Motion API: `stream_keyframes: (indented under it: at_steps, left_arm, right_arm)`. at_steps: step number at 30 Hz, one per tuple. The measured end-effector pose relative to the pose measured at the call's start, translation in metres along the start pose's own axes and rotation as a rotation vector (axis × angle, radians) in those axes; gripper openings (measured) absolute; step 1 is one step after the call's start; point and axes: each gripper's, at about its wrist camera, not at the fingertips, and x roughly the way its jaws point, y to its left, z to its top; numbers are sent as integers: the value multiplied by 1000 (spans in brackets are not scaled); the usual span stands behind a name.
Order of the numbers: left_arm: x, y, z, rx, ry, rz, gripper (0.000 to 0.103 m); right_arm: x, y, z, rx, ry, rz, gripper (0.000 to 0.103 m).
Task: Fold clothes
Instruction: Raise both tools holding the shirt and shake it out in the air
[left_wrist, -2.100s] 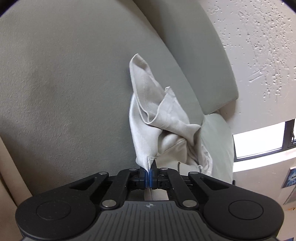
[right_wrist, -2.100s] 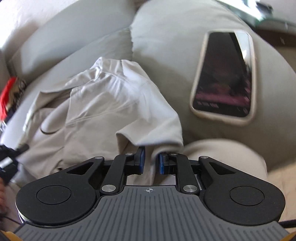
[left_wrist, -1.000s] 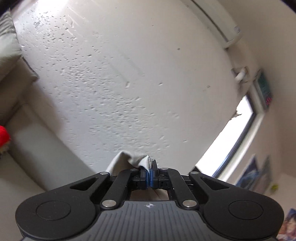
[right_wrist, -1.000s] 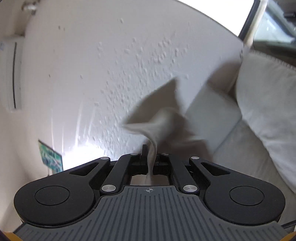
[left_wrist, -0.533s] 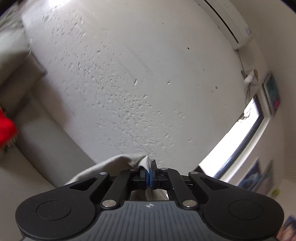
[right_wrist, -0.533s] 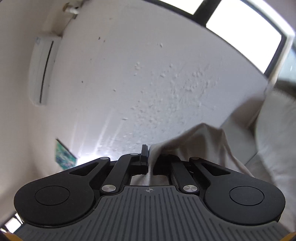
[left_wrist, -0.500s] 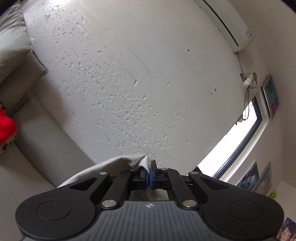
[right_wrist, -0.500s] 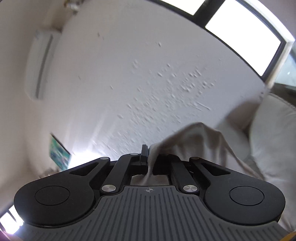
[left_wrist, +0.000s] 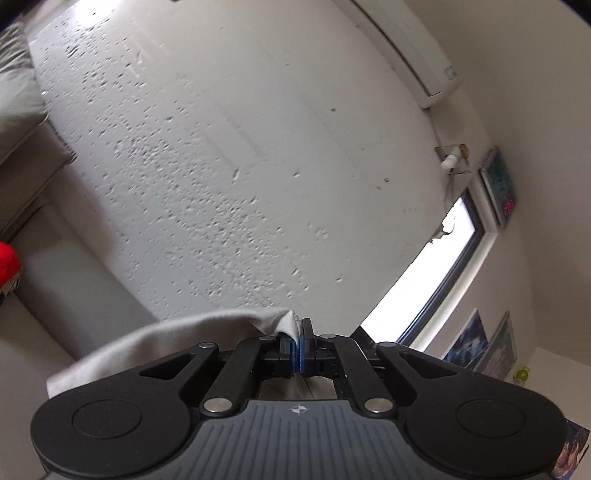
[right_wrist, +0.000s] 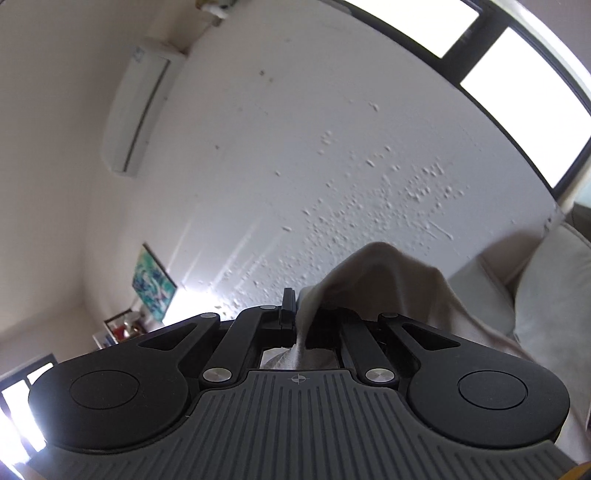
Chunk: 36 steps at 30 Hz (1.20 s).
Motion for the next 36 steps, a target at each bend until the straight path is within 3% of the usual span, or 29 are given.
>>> stream_keyframes:
  at_steps: [5, 8, 11, 15, 17, 19, 23, 26, 32, 36]
  left_arm:
    - [12, -1, 10, 6, 1, -10, 0]
    - [34, 13, 13, -7, 26, 32, 0]
    - [69, 43, 7, -23, 80, 134, 0]
    - [132, 111, -13, -71, 212, 343, 0]
    - [174, 153, -21, -113, 289, 431, 0]
    - [206, 173, -15, -105, 293, 470, 0]
    - [229, 150, 19, 36, 144, 366, 0]
    - [231, 135, 26, 104, 116, 309, 0]
    - [228, 180, -36, 124, 210, 374, 0]
    - [217, 240, -96, 68, 303, 475, 0]
  right_arm:
    - [35, -11, 10, -13, -5, -10, 2]
    - [85, -38, 4, 19, 52, -71, 2]
    - [150, -88, -18, 88, 164, -182, 2]
    - [254, -165, -54, 173, 306, -369, 2]
    - [298, -182, -56, 151, 316, -417, 2]
    - [323, -176, -43, 94, 268, -394, 2]
    - [329, -144, -9, -1, 169, -292, 2]
    - [322, -145, -9, -50, 155, -285, 2]
    - [306, -243, -90, 108, 291, -400, 2]
    - [290, -308, -165, 210, 403, -510, 2]
